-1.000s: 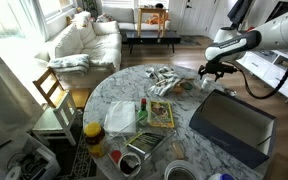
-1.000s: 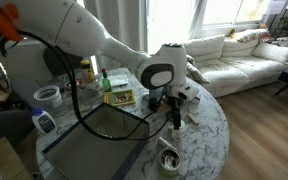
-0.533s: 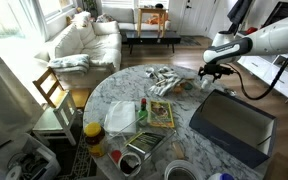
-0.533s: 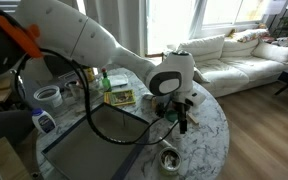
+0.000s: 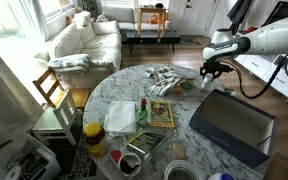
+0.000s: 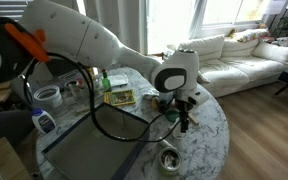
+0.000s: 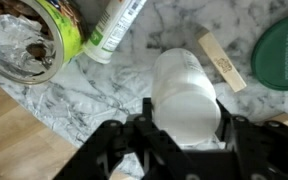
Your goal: Pick up the white and orange bottle and put it in the shoe box, pick up the yellow bottle with a foil top from the table and put it in the shoe box, pick up the shoe box and put it on top of the crisper drawer
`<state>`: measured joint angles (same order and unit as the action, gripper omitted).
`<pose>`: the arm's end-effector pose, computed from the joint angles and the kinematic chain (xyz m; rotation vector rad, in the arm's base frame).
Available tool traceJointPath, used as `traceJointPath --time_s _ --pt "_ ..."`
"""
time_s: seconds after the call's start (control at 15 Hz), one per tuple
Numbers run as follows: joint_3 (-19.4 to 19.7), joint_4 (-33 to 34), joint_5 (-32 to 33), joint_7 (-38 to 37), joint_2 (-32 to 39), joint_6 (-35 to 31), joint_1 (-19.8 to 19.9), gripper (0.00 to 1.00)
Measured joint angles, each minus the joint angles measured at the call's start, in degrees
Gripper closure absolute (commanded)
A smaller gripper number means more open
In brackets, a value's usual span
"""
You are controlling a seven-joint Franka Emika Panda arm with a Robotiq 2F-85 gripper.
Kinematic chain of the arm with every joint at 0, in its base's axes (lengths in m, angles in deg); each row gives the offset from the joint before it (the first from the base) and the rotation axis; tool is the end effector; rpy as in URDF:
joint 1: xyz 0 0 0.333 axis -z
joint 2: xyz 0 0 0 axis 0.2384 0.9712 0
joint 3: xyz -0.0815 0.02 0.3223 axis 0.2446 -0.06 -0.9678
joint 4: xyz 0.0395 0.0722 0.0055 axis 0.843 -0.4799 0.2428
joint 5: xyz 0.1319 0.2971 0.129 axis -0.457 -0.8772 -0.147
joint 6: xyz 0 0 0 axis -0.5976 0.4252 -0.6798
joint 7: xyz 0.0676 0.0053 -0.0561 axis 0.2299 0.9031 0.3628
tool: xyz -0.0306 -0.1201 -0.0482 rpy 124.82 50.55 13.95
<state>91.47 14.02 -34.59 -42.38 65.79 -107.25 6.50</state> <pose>0.6266 -0.3919 0.2534 2.5480 -1.5640 0.1138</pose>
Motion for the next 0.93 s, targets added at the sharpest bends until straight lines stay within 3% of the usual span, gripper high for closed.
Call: traceJointPath --time_s 0.53,0.93 --pt "0.66 3.08 0.09 0.03 -3.0 2.48 -0.18 0.68" --pt "-0.71 -1.54 -0.14 8.67 -10.68 7.67 -0.18 0.68"
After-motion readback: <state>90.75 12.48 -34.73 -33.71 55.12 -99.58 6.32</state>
